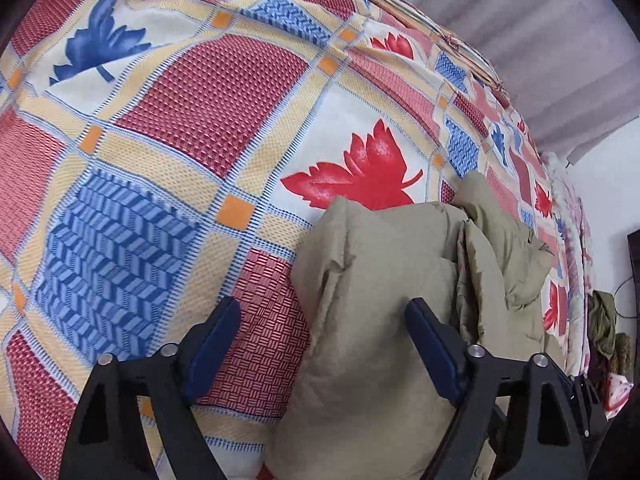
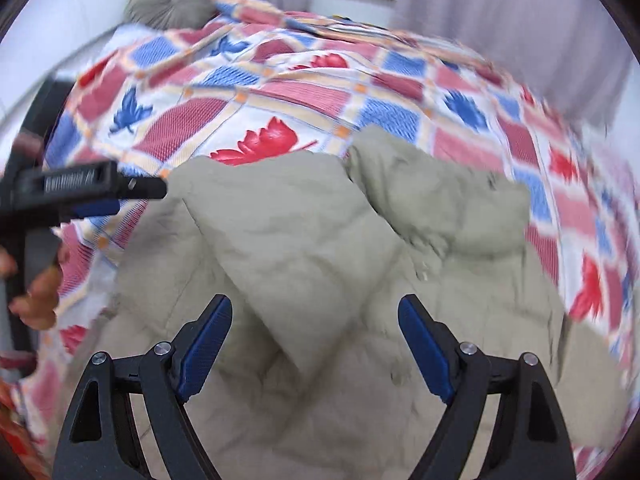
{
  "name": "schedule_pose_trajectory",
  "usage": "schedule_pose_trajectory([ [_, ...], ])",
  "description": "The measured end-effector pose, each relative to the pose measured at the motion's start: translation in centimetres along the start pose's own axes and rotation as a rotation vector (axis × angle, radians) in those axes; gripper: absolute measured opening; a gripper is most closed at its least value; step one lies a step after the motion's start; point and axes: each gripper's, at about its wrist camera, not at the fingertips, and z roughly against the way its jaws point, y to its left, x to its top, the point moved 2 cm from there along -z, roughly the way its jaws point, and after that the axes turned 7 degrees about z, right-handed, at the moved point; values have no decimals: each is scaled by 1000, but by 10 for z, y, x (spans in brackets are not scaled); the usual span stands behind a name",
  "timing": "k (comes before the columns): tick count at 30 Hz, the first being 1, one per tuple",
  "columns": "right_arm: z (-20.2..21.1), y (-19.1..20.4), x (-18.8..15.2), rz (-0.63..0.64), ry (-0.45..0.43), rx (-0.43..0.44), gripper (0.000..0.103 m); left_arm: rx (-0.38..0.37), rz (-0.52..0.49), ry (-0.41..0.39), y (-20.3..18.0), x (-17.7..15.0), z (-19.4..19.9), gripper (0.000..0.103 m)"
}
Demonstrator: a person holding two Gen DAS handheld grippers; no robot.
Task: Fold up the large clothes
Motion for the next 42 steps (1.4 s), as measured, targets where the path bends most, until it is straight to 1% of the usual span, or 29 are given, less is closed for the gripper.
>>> schedule_pose_trajectory([
  [2, -16, 11, 11, 40, 6, -29, 88, -8, -36, 24, -8, -3, -11, 32],
  [3, -21, 14, 12, 48, 13, -42, 88, 6, -59, 15, -12, -5, -11, 28],
  [4, -27, 15, 13, 53, 24, -56, 86, 40, -97, -20, -17, -8, -9, 25],
  [5, -32, 13, 13, 54, 37, -70, 81, 54, -127, -39, -20, -9, -6, 19],
  [6, -34, 10, 9, 47, 43, -83, 72, 73, -150, -49, -22, -9, -5, 19],
  [7, -34, 4, 6, 31, 43, -83, 28, 94, -165, -59, -22, -8, -4, 19],
  [8, -34, -6, 2, -2, 48, -78, 4, 103, -177, -64, -21, -7, -4, 19],
  [9, -30, -20, -5, -59, 47, -83, 4, 106, -185, -65, -22, -7, -4, 19],
  [12, -23, -76, -36, -322, 39, -39, 4, 128, -205, -69, -23, -5, -8, 19],
  [13, -25, -95, -53, -439, 43, 16, 4, 141, -217, -73, -24, -5, -10, 19],
  [15, -34, -118, -81, -611, 59, 104, 4, 202, -242, -91, -24, -7, -14, 20],
  [17, -45, -132, -112, -775, 69, 190, 5, 263, -245, -112, -22, -6, -15, 26],
  [18, -48, -137, -124, -843, 62, 219, 5, 277, -237, -117, -21, -5, -13, 29],
  [20, -48, -146, -144, -964, 42, 273, 6, 301, -222, -130, -20, -3, -2, 40],
  [21, -45, -150, -152, -1012, 36, 292, 7, 310, -221, -142, -20, -2, 7, 43],
  [23, -37, -160, -166, -1086, 46, 302, 15, 320, -232, -184, -20, -2, 29, 45],
  [25, -22, -170, -174, -1102, 61, 254, 21, 306, -245, -200, -21, -4, 48, 45],
  [27, 0, -180, -179, -1081, 59, 158, 21, 278, -259, -197, -26, -10, 59, 45],
  [28, 10, -185, -178, -1063, 41, 127, 21, 257, -267, -186, -31, -15, 60, 45],
  [29, 19, -191, -173, -1033, 8, 119, 21, 241, -278, -172, -36, -22, 59, 45],
  [31, 23, -196, -158, -955, -25, 150, 20, 248, -300, -147, -46, -38, 48, 45],
  [32, 19, -195, -147, -908, -19, 170, 20, 274, -313, -143, -48, -45, 39, 45],
  [34, 7, -189, -122, -800, -21, 199, 20, 391, -326, -147, -44, -55, 14, 45],
  [35, -1, -185, -109, -745, -17, 190, 20, 432, -303, -142, -37, -58, 3, 45],
  [36, -10, -180, -100, -701, -5, 180, 20, 430, -259, -129, -28, -62, -5, 45],
  [38, -36, -175, -92, -643, 43, 142, 20, 396, -197, -145, -15, -63, -8, 55],
  [39, -47, -174, -95, -638, 66, 114, 15, 393, -189, -151, -13, -63, -7, 56],
  [41, -63, -175, -110, -651, 90, 111, 1, 397, -203, -146, -14, -61, -7, 57],
  [42, -63, -176, -116, -661, 76, 111, 0, 406, -214, -145, -14, -60, -7, 59],
])
